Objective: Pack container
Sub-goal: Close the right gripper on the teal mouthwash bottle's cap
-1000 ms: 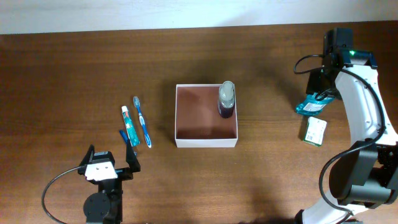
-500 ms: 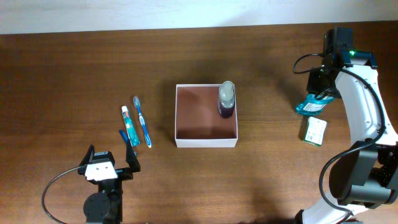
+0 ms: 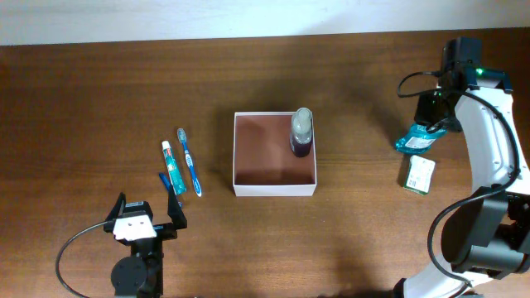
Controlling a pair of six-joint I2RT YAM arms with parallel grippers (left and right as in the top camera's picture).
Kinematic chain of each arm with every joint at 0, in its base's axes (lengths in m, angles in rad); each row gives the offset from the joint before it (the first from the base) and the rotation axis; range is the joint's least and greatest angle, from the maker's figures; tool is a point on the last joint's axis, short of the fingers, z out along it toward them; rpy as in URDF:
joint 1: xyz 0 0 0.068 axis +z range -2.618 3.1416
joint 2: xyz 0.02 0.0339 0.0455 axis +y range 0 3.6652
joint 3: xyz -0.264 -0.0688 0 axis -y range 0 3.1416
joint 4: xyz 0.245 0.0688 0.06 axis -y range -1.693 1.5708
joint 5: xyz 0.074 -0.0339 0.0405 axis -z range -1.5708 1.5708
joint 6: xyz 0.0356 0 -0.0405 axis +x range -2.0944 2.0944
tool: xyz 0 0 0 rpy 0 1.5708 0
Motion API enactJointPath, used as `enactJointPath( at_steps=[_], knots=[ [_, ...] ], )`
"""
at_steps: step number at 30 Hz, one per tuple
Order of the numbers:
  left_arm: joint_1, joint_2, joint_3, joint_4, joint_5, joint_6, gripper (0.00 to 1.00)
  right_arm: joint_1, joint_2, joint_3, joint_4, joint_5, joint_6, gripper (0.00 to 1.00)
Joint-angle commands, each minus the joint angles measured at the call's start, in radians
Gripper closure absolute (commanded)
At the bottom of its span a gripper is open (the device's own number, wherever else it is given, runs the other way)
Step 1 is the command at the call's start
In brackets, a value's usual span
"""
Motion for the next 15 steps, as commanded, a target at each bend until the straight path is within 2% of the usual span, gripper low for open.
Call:
enactJointPath(
  at_steps=[1,7,11,15],
  knots=[
    [0.005,-0.009,-0.005,0.002,-0.011,-0.013,0.01,-0.001,0.005,-0.007,0.006,-0.052,-0.037,0.56],
    [0.005,-0.009,-0.005,0.002,-0.011,-0.013,0.01,-0.003,0.005,-0.007,0.009,-0.048,-0.044,0.56],
    [0.005,-0.009,-0.005,0.002,-0.011,-0.013,0.01,-0.003,0.005,-0.007,0.008,-0.048,-0.044,0.67],
    [0.005,-0.009,-0.005,0.002,-0.011,-0.013,0.01,-0.003,0.005,-0.007,0.005,-0.047,-0.044,0.7]
  ],
)
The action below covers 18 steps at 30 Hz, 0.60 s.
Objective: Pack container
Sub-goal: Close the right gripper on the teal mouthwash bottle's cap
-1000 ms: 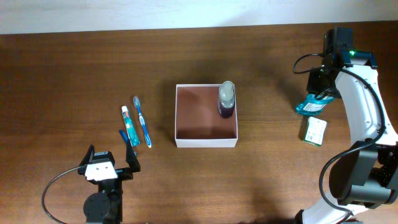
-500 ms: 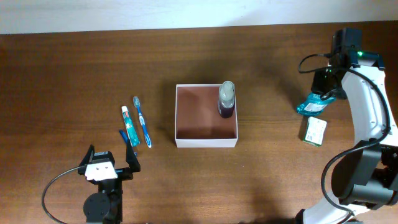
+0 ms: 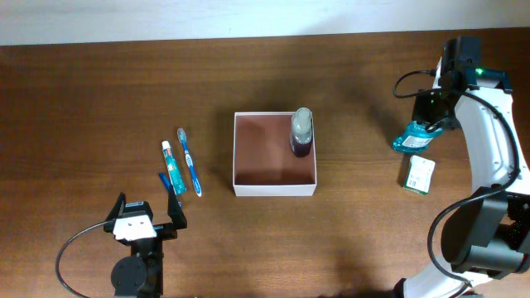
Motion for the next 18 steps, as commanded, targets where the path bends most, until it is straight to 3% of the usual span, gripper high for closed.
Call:
enactJointPath(
  at_steps=[1,7,18],
  knots=[
    [0.005,-0.009,-0.005,0.002,-0.011,-0.013,0.01,-0.003,0.005,-0.007,-0.002,-0.007,-0.007,0.7],
    [0.005,-0.009,-0.005,0.002,-0.011,-0.013,0.01,-0.003,0.005,-0.007,-0.005,-0.008,-0.007,0.79],
    [0.005,-0.009,-0.005,0.002,-0.011,-0.013,0.01,-0.003,0.004,-0.007,-0.004,-0.01,-0.006,0.79]
  ],
)
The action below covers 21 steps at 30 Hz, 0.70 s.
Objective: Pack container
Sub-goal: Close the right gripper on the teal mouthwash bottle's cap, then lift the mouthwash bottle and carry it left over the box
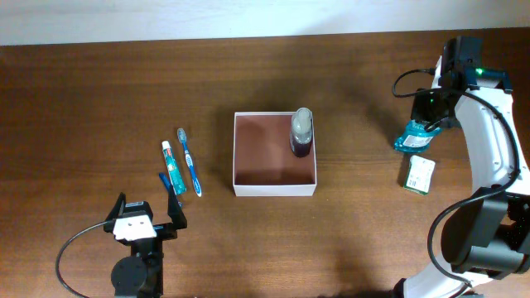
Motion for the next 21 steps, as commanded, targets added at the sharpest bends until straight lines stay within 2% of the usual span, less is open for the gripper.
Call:
enactJointPath(
  at_steps=[1,10,21],
  knots=[
    [0.005,-0.009,-0.005,0.002,-0.011,-0.013,0.01,-0.003,0.003,-0.006,-0.008,0.011,-0.007,0.79],
    [0.005,-0.009,-0.005,0.002,-0.011,-0.013,0.01,-0.001,-0.036,0.033,-0.026,-0.025,-0.008,0.79],
    [0.005,-0.009,-0.005,0.002,-0.011,-0.013,0.01,0.001,-0.165,0.07,-0.075,-0.1,-0.008,0.78]
  ],
)
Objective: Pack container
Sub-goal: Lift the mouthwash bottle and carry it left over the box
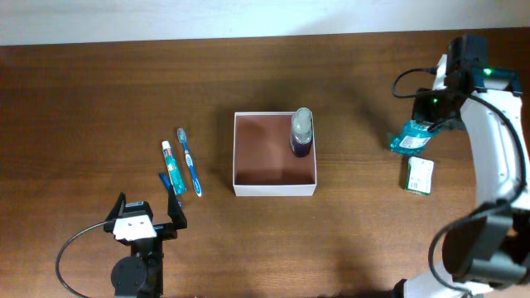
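A white open box [275, 189] with a brown floor stands mid-table, and a dark purple bottle with a grey cap [301, 133] stands upright in its far right corner. At the right, my right gripper [419, 128] is shut on a teal bottle [407, 140], which tilts below the wrist. A green and white box [420, 175] lies just in front of it. Left of the white box lie a blue toothbrush [190, 161], a small toothpaste tube [171, 167] and a dark blue item [166, 180]. My left gripper [149, 208] rests open near the front left edge.
The right arm's white links and black cables [497, 149] run down the right side of the table. The left arm's base and cable [132, 269] sit at the front left edge. A pale wall strip [248, 16] borders the far edge.
My right gripper with the teal bottle has shifted slightly left and toward the far edge. The left arm and the other items have stayed put.
My right gripper was at the teal bottle beside the green and white box at the oldest moment. Over the following moments bottle and gripper sat slightly farther from that box each time. The purple bottle has stood in the white box throughout.
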Controlling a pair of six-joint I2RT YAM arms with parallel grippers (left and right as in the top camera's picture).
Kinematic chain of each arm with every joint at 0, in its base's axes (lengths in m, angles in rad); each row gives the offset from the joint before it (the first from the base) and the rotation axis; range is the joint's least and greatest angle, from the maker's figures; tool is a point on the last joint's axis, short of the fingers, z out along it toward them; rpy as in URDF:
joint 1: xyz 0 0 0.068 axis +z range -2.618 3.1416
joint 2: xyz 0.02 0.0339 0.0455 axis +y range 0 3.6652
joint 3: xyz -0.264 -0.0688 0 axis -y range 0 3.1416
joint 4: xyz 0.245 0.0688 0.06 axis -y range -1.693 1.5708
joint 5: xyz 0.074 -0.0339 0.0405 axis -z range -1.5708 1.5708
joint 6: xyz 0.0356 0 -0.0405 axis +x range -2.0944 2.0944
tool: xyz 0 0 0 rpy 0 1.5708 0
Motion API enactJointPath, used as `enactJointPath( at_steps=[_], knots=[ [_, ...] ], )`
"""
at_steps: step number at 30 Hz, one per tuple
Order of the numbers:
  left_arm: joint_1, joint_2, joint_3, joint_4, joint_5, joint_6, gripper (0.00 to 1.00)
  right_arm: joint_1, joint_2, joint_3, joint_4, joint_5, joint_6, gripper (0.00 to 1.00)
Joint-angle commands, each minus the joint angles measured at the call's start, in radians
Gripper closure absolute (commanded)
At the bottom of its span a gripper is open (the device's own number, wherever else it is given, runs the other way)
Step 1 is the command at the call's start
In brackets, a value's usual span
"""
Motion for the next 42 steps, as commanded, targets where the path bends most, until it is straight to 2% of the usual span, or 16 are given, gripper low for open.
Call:
enactJointPath(
  at_steps=[1,8,15,42],
  knots=[
    [0.005,-0.009,-0.005,0.002,-0.011,-0.013,0.01,0.005,-0.102,0.047,-0.005,-0.023,-0.008,0.79],
    [0.005,-0.009,-0.005,0.002,-0.011,-0.013,0.01,0.066,-0.207,0.058,-0.023,-0.023,-0.008,0.78],
    [0.005,-0.009,-0.005,0.002,-0.011,-0.013,0.01,0.198,-0.27,0.08,-0.079,-0.023,0.011,0.78],
    [0.005,-0.009,-0.005,0.002,-0.011,-0.013,0.01,0.686,-0.272,0.082,-0.134,-0.02,0.226,0.78]
  ],
)
